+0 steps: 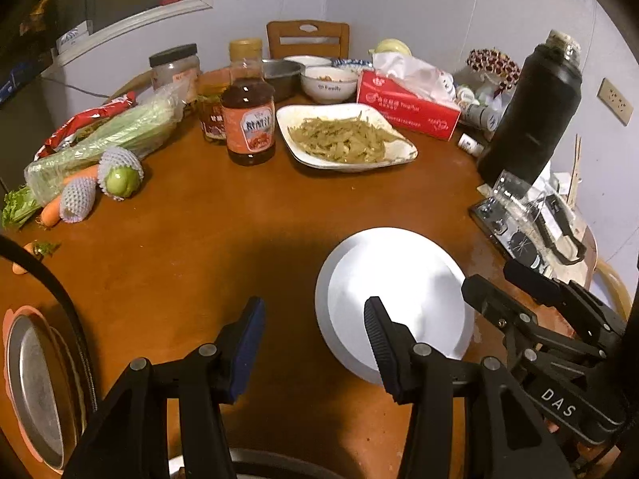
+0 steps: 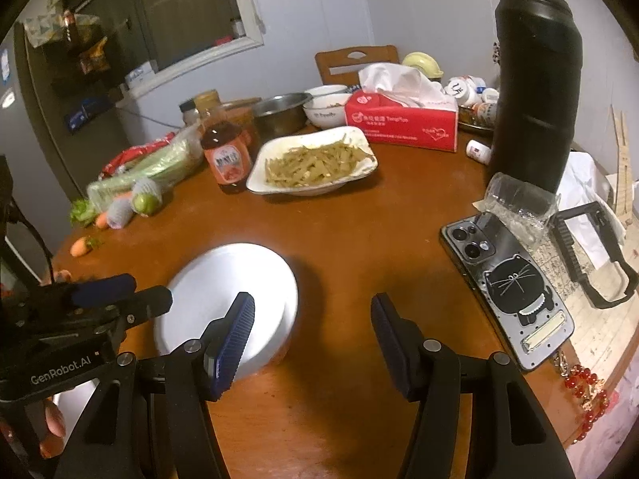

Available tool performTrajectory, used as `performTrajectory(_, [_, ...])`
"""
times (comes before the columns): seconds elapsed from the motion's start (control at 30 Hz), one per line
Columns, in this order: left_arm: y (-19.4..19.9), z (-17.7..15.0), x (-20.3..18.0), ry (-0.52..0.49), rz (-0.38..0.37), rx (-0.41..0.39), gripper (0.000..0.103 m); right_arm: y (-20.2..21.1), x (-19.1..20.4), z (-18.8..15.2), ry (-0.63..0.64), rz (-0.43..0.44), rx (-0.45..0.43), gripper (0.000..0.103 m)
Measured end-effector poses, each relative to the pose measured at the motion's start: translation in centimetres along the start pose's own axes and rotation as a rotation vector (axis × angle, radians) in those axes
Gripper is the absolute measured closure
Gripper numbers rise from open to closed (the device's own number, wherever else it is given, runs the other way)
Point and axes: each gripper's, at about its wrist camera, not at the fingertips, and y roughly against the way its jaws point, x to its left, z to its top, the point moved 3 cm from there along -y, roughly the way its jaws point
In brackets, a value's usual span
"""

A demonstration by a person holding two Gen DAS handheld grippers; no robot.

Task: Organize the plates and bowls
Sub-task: 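Move the left tool to the second white plate and grasp its rim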

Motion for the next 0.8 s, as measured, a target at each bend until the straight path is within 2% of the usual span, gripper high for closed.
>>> performTrajectory(0.17, [-1.4, -0.1, -0.2, 0.0, 0.009, 0.045, 0.052, -1.2, -0.4, -0.3, -0.007, 0.014, 0.032, 0.041])
performTrajectory(0.33, [-1.8, -0.2, -0.2, 0.001, 0.014, 0.055, 0.052, -2.1, 0.0, -0.7, -0.001, 0.042, 0.054, 0.041])
performTrajectory(0.8, [-3.0, -0.2, 0.1, 0.013, -0.002, 0.096, 0.052, -3.2, 0.7, -0.9, 0.042, 0.028, 0.067, 0.041])
